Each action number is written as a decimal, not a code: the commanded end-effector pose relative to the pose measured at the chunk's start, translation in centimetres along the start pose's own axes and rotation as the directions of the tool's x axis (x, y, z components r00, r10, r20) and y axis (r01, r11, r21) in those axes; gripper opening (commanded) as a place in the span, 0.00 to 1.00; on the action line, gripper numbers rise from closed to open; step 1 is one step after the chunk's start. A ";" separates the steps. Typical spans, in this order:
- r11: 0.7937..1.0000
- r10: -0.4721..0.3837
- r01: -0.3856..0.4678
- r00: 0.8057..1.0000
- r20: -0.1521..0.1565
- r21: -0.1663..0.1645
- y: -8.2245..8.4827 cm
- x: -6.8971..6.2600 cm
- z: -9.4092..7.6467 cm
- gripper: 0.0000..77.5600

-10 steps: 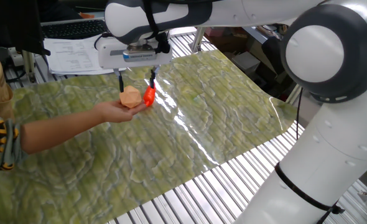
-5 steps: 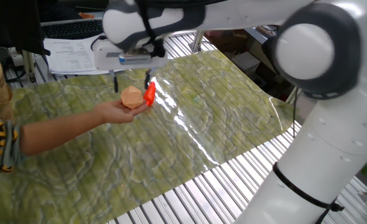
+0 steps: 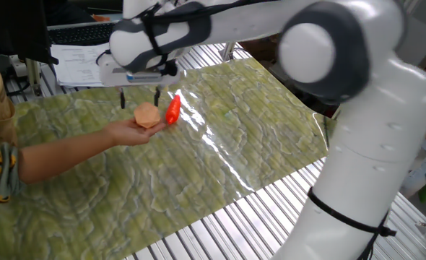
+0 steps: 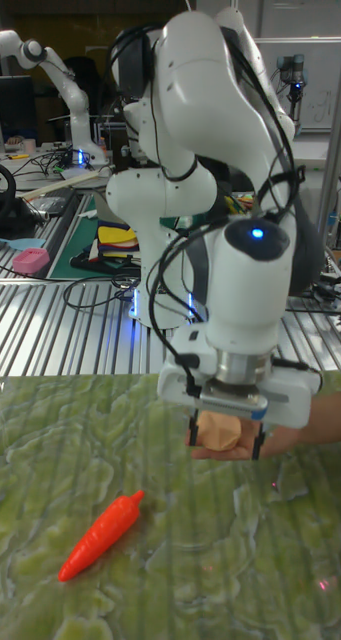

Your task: Receive something handed over by a human

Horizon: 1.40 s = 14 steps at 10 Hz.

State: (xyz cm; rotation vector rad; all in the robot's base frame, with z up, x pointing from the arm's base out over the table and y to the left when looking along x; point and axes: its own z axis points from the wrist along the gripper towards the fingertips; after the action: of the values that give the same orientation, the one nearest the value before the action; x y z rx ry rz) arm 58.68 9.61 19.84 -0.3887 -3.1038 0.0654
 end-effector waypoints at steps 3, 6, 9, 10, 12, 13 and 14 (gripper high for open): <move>0.996 0.027 -0.026 1.000 -0.013 0.091 3.3 -3.7 2.8 1.00; 0.996 -0.002 0.004 1.000 -0.023 0.091 3.6 -2.6 1.1 1.00; 0.990 -0.010 0.015 0.999 -0.033 0.141 1.2 0.0 1.2 1.00; 0.989 -0.007 0.014 0.999 -0.050 0.148 0.6 0.3 1.2 1.00; 0.981 0.021 -0.007 0.997 -0.068 0.194 0.6 0.3 1.5 1.00; 0.980 0.039 -0.021 0.996 -0.086 0.199 0.7 0.8 2.0 1.00; 0.980 0.044 -0.026 0.995 -0.084 0.199 0.7 1.2 2.3 1.00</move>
State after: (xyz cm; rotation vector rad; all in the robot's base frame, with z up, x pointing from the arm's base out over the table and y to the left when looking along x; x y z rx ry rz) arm 58.28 10.15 18.10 -0.3835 -3.0007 0.3251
